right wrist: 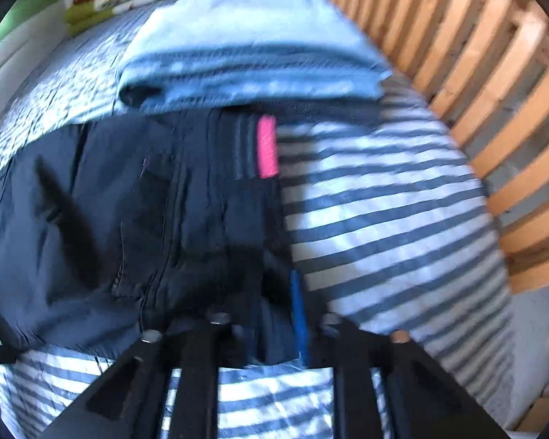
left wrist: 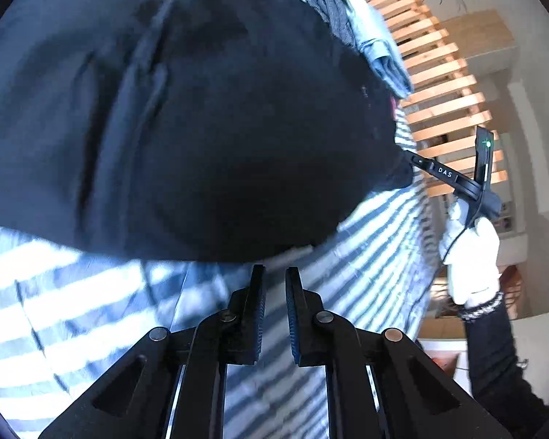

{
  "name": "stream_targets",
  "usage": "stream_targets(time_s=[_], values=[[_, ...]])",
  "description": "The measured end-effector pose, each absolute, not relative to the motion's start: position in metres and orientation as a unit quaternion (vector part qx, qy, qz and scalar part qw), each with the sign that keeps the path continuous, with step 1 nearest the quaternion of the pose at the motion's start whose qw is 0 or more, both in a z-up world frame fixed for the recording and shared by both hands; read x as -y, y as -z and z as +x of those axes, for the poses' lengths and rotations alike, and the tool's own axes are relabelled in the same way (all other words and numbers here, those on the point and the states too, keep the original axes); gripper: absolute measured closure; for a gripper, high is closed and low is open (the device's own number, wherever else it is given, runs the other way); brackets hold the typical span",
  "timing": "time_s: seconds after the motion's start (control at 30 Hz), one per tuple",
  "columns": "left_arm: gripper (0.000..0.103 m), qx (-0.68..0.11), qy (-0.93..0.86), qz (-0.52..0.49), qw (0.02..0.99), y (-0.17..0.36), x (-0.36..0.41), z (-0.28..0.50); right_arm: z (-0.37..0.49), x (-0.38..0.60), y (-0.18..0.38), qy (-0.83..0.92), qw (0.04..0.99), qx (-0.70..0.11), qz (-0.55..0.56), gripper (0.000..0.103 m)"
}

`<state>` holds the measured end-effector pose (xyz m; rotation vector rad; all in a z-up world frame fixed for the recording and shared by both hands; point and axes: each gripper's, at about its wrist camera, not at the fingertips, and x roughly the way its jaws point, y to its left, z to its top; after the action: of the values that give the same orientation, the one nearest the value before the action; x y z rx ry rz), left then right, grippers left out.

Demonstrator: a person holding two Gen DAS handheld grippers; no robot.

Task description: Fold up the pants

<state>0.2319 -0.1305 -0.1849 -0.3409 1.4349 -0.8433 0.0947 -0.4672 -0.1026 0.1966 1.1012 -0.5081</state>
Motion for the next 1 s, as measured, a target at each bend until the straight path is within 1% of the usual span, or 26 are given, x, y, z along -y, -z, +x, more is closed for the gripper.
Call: stream_targets(time_s=[0.03,0.13,0.2,0.33,0.4,0.47,0.5,0.53,0.6,0.7,0.77,0.8,0.83,0.87,0.9,0.93,0.97,1.0], values=[[0.092,-0.626,0.375,-0.145,0.668,0.178,0.123,0.229,0.089,0.463,0.094,0.238,0.824,-0.506,0.091,0.075],[0.091,-0.580,0.370,-0.095,0.719,0.148,0.098,0.225,0.076,0.429,0.064,0.208,0.848,-0.484,0.066,0.075],[0.091,-0.545,0.337,-0.062,0.765,0.129,0.079,0.238,0.071,0.391,0.051,0.149,0.867,-0.471,0.061,0.075],[0.091,-0.525,0.283,-0.081,0.799,0.128,0.045,0.283,0.098,0.313,0.059,0.043,0.877,-0.476,0.046,0.075],[0.091,-0.526,0.253,-0.065,0.809,0.138,0.039,0.303,0.121,0.277,0.076,0.005,0.873,-0.487,0.034,0.075],[0.091,-0.541,0.219,-0.072,0.809,0.156,0.029,0.321,0.142,0.255,0.100,0.001,0.864,-0.502,0.024,0.075],[0.093,-0.558,0.210,-0.086,0.799,0.170,0.023,0.331,0.152,0.251,0.114,0.004,0.856,-0.516,0.025,0.075],[0.093,-0.548,0.220,-0.113,0.799,0.174,0.015,0.334,0.162,0.250,0.131,0.008,0.845,-0.534,0.029,0.075],[0.093,-0.553,0.223,-0.104,0.796,0.174,0.016,0.338,0.170,0.254,0.153,0.011,0.836,-0.548,0.034,0.075],[0.092,-0.532,0.214,-0.058,0.817,0.158,0.018,0.334,0.166,0.260,0.146,0.008,0.836,-0.545,0.055,0.075],[0.092,-0.514,0.205,-0.069,0.830,0.144,0.005,0.334,0.154,0.275,0.126,0.008,0.849,-0.522,0.083,0.075],[0.091,-0.509,0.198,-0.091,0.833,0.139,-0.010,0.337,0.150,0.282,0.120,0.018,0.853,-0.515,0.085,0.075],[0.085,-0.506,0.188,-0.108,0.835,0.136,-0.023,0.339,0.145,0.290,0.114,0.028,0.856,-0.509,0.084,0.075],[0.071,-0.502,0.170,-0.127,0.838,0.133,-0.042,0.341,0.142,0.297,0.111,0.035,0.857,-0.508,0.085,0.075],[0.061,-0.499,0.154,-0.147,0.840,0.131,-0.062,0.343,0.139,0.304,0.110,0.039,0.856,-0.507,0.090,0.075],[0.043,-0.495,0.140,-0.173,0.840,0.130,-0.084,0.348,0.136,0.311,0.109,0.037,0.855,-0.507,0.103,0.075],[0.032,-0.494,0.133,-0.192,0.838,0.129,-0.103,0.347,0.135,0.314,0.109,0.036,0.853,-0.508,0.113,0.075],[0.032,-0.492,0.127,-0.218,0.833,0.128,-0.131,0.350,0.134,0.316,0.109,0.037,0.852,-0.508,0.119,0.075]])
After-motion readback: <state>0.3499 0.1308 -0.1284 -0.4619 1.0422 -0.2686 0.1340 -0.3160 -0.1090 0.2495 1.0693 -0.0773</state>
